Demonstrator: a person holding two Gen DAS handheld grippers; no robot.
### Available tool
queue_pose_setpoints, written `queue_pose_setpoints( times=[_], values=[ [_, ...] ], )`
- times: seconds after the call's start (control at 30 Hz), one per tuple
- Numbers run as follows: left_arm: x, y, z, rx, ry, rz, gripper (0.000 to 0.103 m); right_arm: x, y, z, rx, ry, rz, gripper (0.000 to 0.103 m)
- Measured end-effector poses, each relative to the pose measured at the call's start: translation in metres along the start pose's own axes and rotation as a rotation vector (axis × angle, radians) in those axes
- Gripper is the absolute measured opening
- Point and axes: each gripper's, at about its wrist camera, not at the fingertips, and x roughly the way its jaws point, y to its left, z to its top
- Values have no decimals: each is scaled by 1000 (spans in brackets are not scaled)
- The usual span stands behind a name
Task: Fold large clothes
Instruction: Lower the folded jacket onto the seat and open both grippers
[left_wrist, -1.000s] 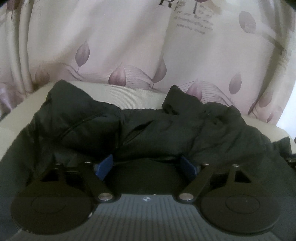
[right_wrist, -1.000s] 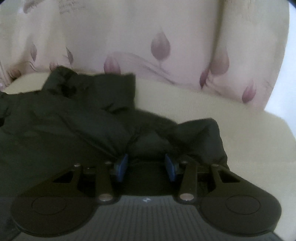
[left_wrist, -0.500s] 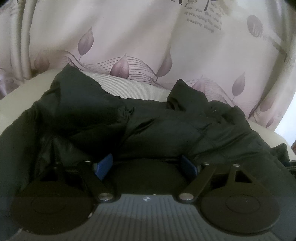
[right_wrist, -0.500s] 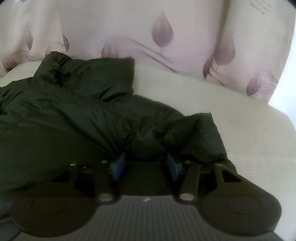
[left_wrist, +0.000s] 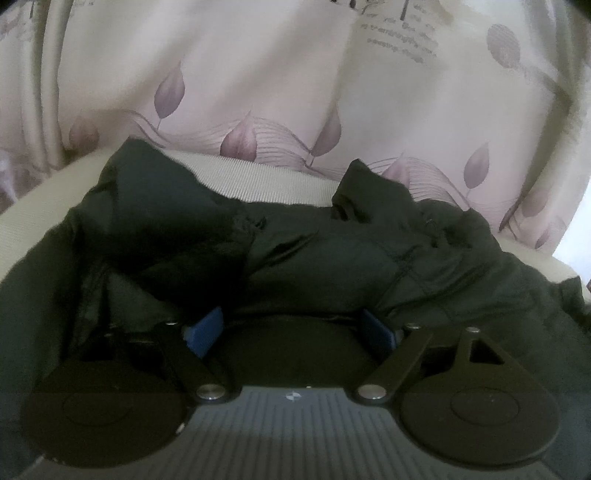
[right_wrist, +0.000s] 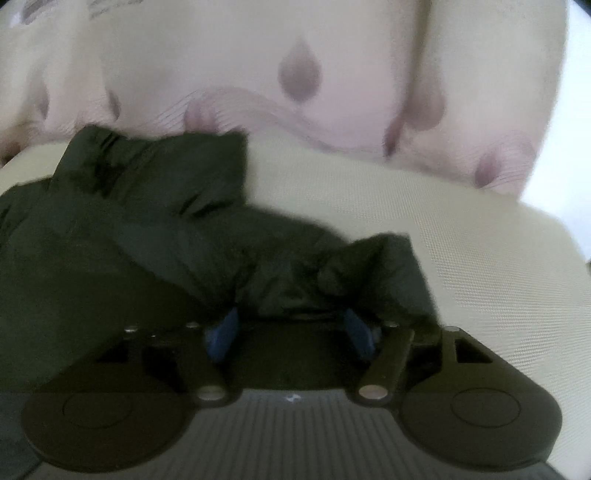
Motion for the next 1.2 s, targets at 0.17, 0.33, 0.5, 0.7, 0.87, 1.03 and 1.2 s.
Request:
queue_pose_setpoints(
  times=[0.17, 0.33, 0.5, 0.7, 0.87, 1.03, 1.2],
  values=[
    [-20, 2, 11, -5, -27, -26, 86, -62, 28, 20, -17, -185, 161, 65],
    [-47, 13, 37, -21, -108, -35, 90, -58, 90, 22, -143, -192, 288, 58],
    [-23, 47, 54, -45, -19, 81, 75, -26, 128, 20, -189, -100, 302, 43],
    [-4, 72, 47, -102, 60, 61, 72, 14, 133, 10, -116, 50, 300, 41],
    [4, 85, 43, -165, 80, 29, 72, 26, 132, 8, -92, 81, 317, 42],
    [4, 82, 33, -135, 42, 31, 72, 27, 129, -1, -59, 42, 322, 43],
    [4, 77, 32, -96, 33, 51, 72, 22, 113, 8, 8, 56, 375, 44]
  ],
)
